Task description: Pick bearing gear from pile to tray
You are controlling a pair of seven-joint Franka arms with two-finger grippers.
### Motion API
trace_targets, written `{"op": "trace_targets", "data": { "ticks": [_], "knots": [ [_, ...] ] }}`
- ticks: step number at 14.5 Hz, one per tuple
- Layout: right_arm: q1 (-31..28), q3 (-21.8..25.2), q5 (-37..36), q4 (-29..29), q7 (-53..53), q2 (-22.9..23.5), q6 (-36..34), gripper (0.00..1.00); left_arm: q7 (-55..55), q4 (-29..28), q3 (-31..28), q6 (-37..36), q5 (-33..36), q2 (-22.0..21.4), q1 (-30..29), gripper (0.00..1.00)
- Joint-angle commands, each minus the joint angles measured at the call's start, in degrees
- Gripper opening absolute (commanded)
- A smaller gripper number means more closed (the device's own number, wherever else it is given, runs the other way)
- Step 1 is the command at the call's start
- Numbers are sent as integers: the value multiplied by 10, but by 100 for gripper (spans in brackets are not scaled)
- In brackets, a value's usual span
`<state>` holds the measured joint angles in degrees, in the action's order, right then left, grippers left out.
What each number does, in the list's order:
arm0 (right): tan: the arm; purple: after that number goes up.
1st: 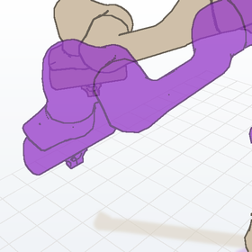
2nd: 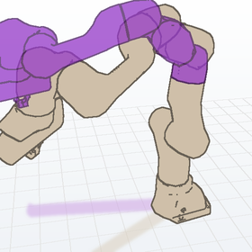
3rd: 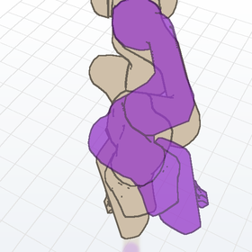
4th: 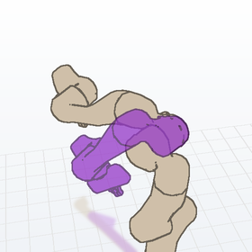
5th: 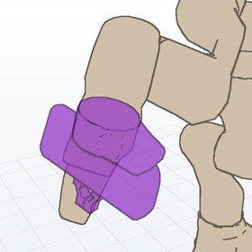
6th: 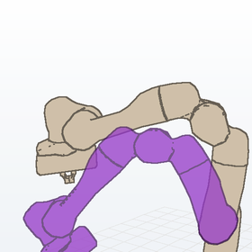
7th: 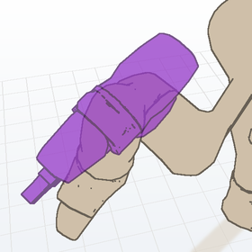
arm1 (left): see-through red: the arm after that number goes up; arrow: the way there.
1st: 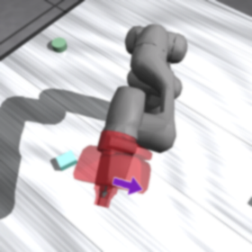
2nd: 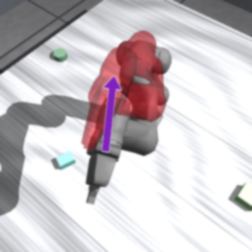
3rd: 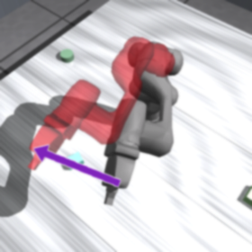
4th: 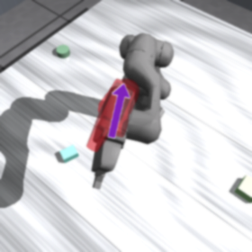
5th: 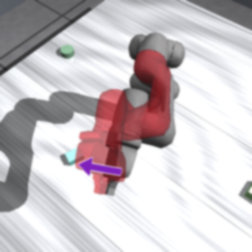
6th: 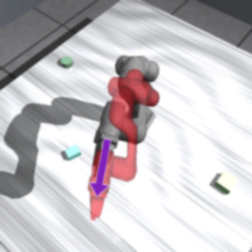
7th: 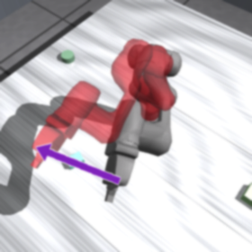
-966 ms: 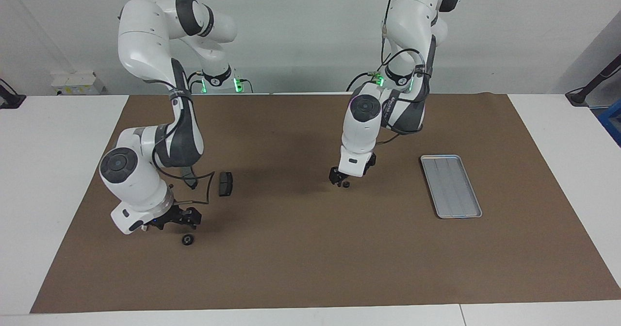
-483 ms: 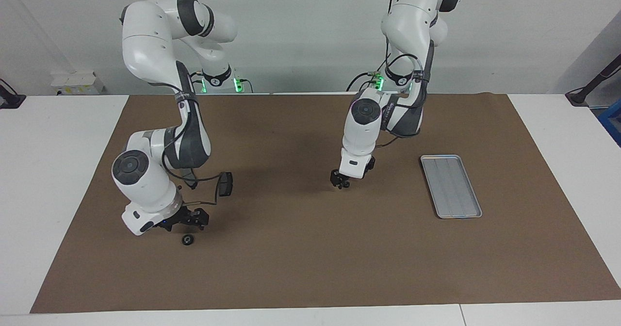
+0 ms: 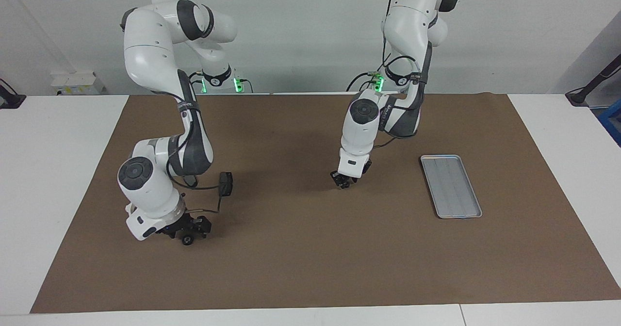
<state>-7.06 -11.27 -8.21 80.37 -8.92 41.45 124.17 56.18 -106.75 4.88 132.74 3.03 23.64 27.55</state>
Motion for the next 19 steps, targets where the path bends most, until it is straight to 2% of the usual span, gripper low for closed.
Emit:
{"op": "trace_targets", "data": {
  "ticks": [1,3,5,8,9,10,11,12,13,15,16,19],
  "knots": [
    [-6,-2,-2,35,-11,-6,41,100,14,-16,-7,19,9,-8,8,54],
    [-7,-2,-4,36,-10,-7,41,99,19,-18,-7,25,8,-7,8,51],
    [-8,-1,-4,36,-10,-7,41,95,22,-18,-7,25,8,-7,8,36],
    [-8,-1,-8,34,-8,-7,39,81,36,-19,-7,23,9,-7,12,34],
    [-9,-1,-8,33,-8,-7,37,74,36,-19,-7,19,9,-7,16,33],
    [-10,-1,-8,31,-8,-8,34,61,35,-19,-8,16,9,-7,16,27],
    [-12,-2,-8,31,-8,-8,33,53,35,-19,-8,14,9,-8,16,17],
    [-14,-2,-8,32,-8,-8,33,47,35,-16,-8,3,9,-8,16,13],
    [-14,-2,-8,32,-8,-8,33,37,34,-7,-10,-20,10,-9,16,12],
    [-14,-2,-8,32,-8,-8,31,9,27,32,-12,-84,12,-10,7,11],
    [-14,-2,-8,32,-7,-8,31,0,12,36,-14,-102,13,-20,0,11],
    [-14,-2,-8,33,-7,-8,29,0,-118,-1,-13,-145,12,-97,-72,12]
  ]
}}
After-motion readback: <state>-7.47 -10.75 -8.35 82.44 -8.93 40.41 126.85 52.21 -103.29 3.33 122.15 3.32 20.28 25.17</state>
